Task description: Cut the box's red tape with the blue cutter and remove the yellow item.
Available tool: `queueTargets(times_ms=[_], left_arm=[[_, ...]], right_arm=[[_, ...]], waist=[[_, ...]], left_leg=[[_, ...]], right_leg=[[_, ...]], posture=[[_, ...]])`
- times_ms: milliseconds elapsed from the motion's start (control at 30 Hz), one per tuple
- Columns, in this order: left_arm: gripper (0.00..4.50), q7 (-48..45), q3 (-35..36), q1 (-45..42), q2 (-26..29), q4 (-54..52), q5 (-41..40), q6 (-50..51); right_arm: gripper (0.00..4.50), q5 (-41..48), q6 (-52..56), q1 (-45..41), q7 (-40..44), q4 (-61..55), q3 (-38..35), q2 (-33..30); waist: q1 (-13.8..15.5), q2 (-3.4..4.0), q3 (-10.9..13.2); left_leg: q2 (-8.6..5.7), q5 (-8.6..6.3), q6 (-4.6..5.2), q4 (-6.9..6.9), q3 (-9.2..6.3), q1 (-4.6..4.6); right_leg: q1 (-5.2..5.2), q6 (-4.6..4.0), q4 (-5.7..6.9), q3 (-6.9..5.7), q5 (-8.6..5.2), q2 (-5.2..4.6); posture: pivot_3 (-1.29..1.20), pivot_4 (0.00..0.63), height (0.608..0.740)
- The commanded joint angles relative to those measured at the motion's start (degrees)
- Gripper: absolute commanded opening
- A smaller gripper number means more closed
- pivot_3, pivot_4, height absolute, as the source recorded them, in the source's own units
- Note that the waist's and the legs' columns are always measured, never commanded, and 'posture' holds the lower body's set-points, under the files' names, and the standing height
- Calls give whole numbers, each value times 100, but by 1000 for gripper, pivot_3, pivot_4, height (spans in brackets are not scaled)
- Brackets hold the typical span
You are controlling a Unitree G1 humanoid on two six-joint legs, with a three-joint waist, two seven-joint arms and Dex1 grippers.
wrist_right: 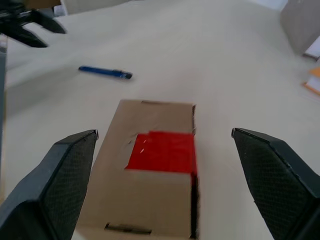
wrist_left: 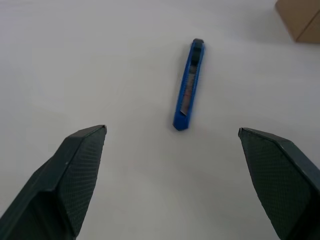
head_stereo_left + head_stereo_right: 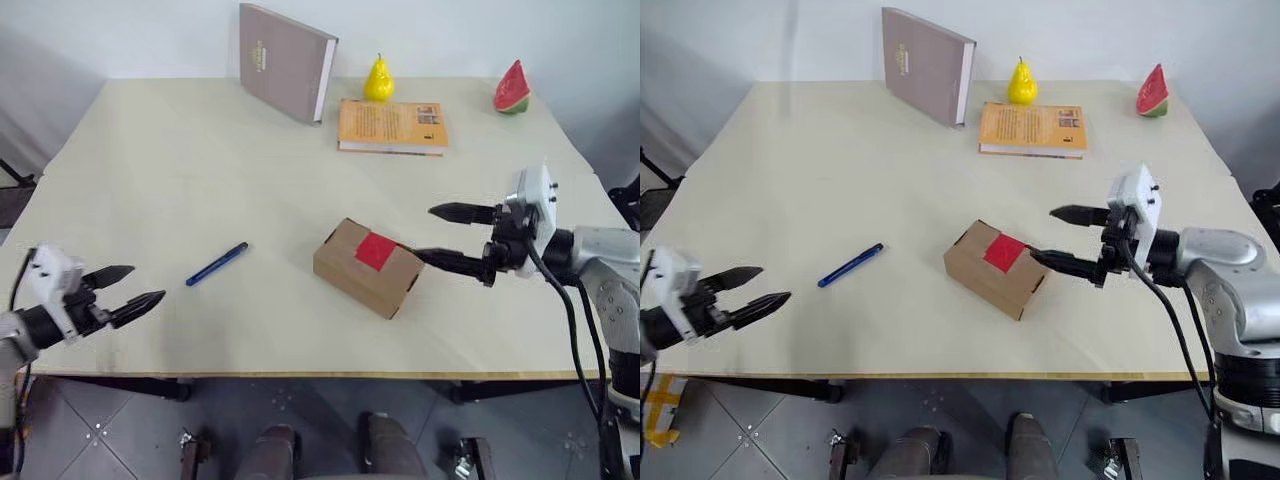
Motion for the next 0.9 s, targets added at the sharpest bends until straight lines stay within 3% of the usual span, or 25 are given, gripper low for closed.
queueTargets(times_ms=[33, 300, 400, 767, 900], left_arm=[[4500, -62, -596, -645, -134, 796, 435, -722], [4500, -536, -1761, -1735, -96, 2327, 1207, -1270], [3897, -564, -1784, -1815, -60, 2540, 1198, -1312], [513, -770, -1801, -1815, -6, 2354, 1056, -1149], [427, -931, -1711, -1570, 92, 1777, 922, -1044]], right_arm=[[4465, -27, -237, -76, -168, -147, -67, -2], [4465, 53, -195, 325, -602, -571, -244, -44], [4500, 132, -152, 502, -735, -727, -376, -81], [4500, 171, -169, 503, -823, -800, -311, -157], [4500, 182, -80, 246, -763, -892, -139, -287]], waist=[[-16, 0, 0], [-52, -2, -1], [-55, 1, -2], [-43, 5, -5], [-45, 5, -4]], left_leg=[[1, 0, 0, 0, 1, 0], [6, -2, -2, -5, 8, 3], [2, -2, 0, 0, 12, 5], [4, -5, 5, 1, 26, 13], [5, -6, 6, 0, 27, 12]], right_leg=[[-1, 0, 1, 0, 0, 0], [-5, 1, 17, -5, 1, 6], [-4, 2, 16, -3, 1, 2], [-4, 2, 16, 4, 1, 1], [-5, 2, 16, 4, 1, 1]], posture=[[0, 150, 740], [0, 150, 740], [0, 150, 740], [0, 150, 740], [0, 150, 740]])
